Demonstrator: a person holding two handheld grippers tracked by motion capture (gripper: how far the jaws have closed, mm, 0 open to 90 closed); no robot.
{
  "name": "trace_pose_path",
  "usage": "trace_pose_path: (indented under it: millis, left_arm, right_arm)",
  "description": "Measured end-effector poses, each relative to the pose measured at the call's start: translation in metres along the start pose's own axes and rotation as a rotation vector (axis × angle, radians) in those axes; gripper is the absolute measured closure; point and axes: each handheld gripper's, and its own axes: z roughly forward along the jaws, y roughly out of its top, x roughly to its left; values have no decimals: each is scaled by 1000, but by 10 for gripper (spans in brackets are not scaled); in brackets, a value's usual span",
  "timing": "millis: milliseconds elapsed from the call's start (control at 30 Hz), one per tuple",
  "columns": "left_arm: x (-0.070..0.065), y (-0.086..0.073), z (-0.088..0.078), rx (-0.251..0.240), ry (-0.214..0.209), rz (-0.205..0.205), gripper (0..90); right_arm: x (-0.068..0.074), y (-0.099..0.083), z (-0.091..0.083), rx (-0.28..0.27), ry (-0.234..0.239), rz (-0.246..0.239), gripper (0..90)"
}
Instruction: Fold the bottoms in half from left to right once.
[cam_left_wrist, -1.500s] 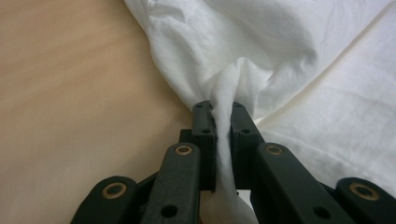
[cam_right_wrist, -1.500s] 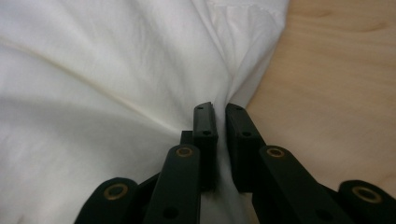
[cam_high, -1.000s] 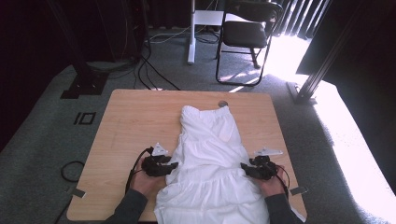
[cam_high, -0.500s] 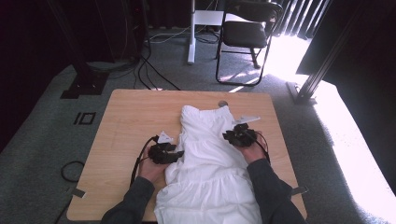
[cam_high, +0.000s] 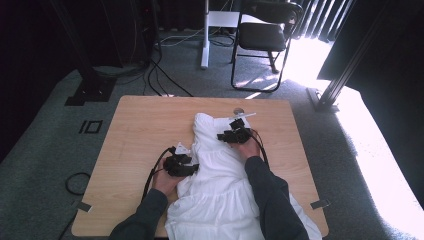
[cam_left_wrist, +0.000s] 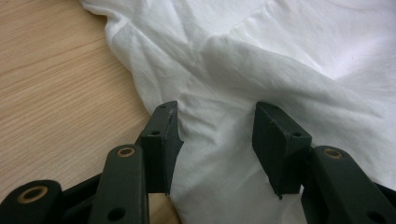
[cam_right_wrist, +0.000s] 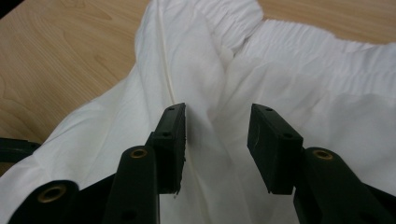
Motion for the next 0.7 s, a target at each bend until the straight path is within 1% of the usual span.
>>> trace_pose_path:
  millis: [33, 67, 100, 167, 233, 267, 400, 467, 500, 533, 600, 633, 667, 700]
  left_arm:
    - [-1, 0, 1, 3, 0, 2, 524]
    - [-1, 0, 1, 3, 2, 4, 523]
    - [-1, 0, 1, 2, 1, 5, 523]
    - [-2, 0, 0, 0, 1, 5, 523]
    - [-1, 0, -1, -1, 0, 7, 523]
    - [-1, 0, -1, -1, 0, 7, 522]
    - [-3, 2, -1, -1, -4, 11, 522]
    - [-4, 2, 1, 2, -7, 16, 520]
    - [-5, 2, 2, 1, -9, 16, 518]
    - [-6, 3, 3, 3, -11, 19, 517]
    - [-7, 3, 4, 4, -13, 17, 516]
    - [-7, 2, 5, 10, -13, 24, 516]
    - [-9, 2, 7, 18, -14, 23, 514]
    - [-9, 2, 8, 22, -15, 27, 514]
  right_arm:
    - [1, 0, 2, 17, 7, -8, 774]
    - [1, 0, 2, 23, 13, -21, 851]
    - [3, 1, 2, 28, 9, -31, 890]
    - [6, 2, -4, 17, 11, -54, 896]
    - [7, 7, -18, -21, 3, -79, 897]
    - [7, 10, -27, -53, 8, -78, 897]
    - [3, 24, -71, -177, -5, -100, 895]
    - [-3, 26, -91, -219, -17, -100, 895]
    - [-8, 25, -99, -231, -25, -99, 895]
    - [-12, 23, -105, -238, -45, -98, 894]
    - [-24, 17, -113, -235, -83, -88, 890]
    - [-24, 17, -113, -235, -83, -88, 890]
    - [-39, 6, -112, -206, -122, -32, 875]
    - [-45, 0, -106, -171, -143, -5, 872]
